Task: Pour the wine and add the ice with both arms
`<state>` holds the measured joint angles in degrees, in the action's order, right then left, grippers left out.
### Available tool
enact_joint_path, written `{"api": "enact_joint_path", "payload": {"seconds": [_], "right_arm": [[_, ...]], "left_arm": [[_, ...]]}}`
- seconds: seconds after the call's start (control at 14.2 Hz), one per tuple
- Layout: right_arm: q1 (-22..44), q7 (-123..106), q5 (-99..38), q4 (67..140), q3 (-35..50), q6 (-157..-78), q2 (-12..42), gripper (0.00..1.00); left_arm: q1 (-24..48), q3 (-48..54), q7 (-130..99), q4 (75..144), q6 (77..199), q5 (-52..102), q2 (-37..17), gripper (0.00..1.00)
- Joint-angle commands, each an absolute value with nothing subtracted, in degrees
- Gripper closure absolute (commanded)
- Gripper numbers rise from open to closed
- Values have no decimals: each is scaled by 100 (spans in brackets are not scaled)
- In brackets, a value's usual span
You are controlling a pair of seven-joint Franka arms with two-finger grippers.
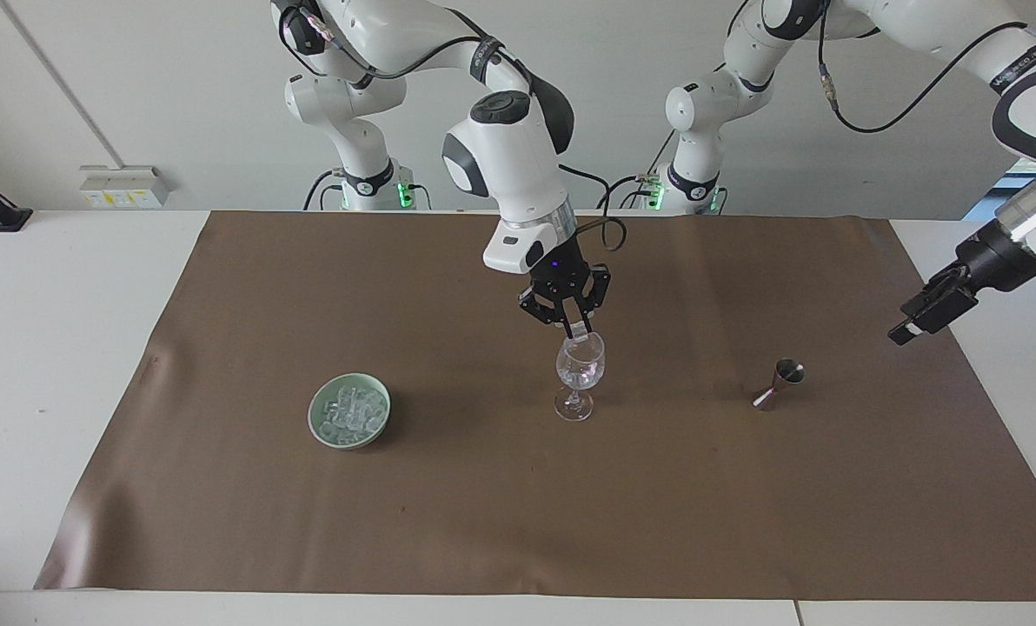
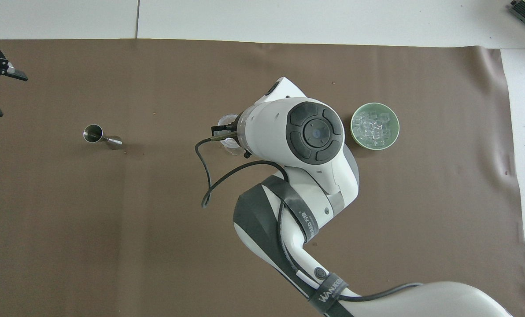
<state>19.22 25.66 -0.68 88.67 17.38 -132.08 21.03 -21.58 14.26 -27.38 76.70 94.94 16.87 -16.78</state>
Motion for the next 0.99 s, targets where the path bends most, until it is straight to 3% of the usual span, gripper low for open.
{"api": "enact_joint_path", "payload": {"seconds": [0.0, 0.92], "right_arm": [[1890, 2602, 44, 8798, 1784, -13491, 2197, 100], [1890, 2619, 53, 8780, 1784, -13597, 2320, 100]], "left_arm": [[-2109, 1371, -2181, 7875, 9642, 1268, -1460, 0], [-942, 1292, -202, 7822, 9624, -149, -1073, 0]]}}
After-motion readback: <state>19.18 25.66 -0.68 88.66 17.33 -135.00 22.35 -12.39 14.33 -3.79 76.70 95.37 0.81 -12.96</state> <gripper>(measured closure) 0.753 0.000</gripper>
